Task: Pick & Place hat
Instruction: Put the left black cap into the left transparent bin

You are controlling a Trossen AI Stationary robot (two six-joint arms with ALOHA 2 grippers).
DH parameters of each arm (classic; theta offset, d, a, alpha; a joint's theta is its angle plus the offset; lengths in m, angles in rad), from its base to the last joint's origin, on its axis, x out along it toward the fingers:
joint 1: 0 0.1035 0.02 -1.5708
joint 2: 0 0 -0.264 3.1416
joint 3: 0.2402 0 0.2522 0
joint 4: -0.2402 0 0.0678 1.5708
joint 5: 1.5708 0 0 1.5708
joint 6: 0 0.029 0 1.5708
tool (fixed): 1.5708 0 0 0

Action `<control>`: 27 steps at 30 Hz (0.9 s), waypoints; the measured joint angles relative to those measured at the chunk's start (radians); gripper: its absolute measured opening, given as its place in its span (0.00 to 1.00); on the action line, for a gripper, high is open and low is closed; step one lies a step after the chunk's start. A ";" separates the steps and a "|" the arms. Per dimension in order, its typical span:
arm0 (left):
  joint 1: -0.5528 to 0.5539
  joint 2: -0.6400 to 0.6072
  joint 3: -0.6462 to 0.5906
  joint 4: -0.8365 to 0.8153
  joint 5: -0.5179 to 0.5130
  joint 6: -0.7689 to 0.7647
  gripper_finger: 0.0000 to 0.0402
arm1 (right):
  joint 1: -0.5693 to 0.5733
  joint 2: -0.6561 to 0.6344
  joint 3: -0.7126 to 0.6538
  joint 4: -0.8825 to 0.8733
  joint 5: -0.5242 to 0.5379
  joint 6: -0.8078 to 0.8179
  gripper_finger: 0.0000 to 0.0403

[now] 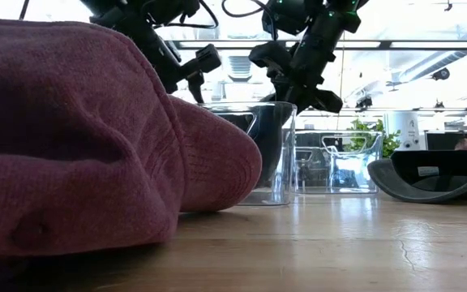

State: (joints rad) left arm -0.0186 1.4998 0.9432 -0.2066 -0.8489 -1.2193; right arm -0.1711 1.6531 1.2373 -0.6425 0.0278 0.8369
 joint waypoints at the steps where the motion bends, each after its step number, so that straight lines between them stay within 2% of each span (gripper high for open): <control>1: 0.001 0.000 0.000 0.003 0.000 0.006 0.42 | 0.000 0.000 0.000 -0.005 0.000 0.000 0.05; 6: 0.008 0.000 0.000 0.006 0.002 0.014 0.42 | 0.003 0.000 0.000 -0.009 -0.001 -0.004 0.11; 14: 0.016 0.000 0.000 0.015 0.002 0.014 0.42 | 0.003 -0.002 0.016 -0.018 0.001 -0.089 0.25; 27: 0.016 0.000 0.000 0.015 0.014 0.013 0.42 | 0.010 -0.023 0.079 -0.200 0.006 -0.184 0.39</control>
State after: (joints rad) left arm -0.0029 1.4998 0.9432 -0.1911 -0.8352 -1.2060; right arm -0.1612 1.6297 1.3165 -0.8425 0.0337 0.6528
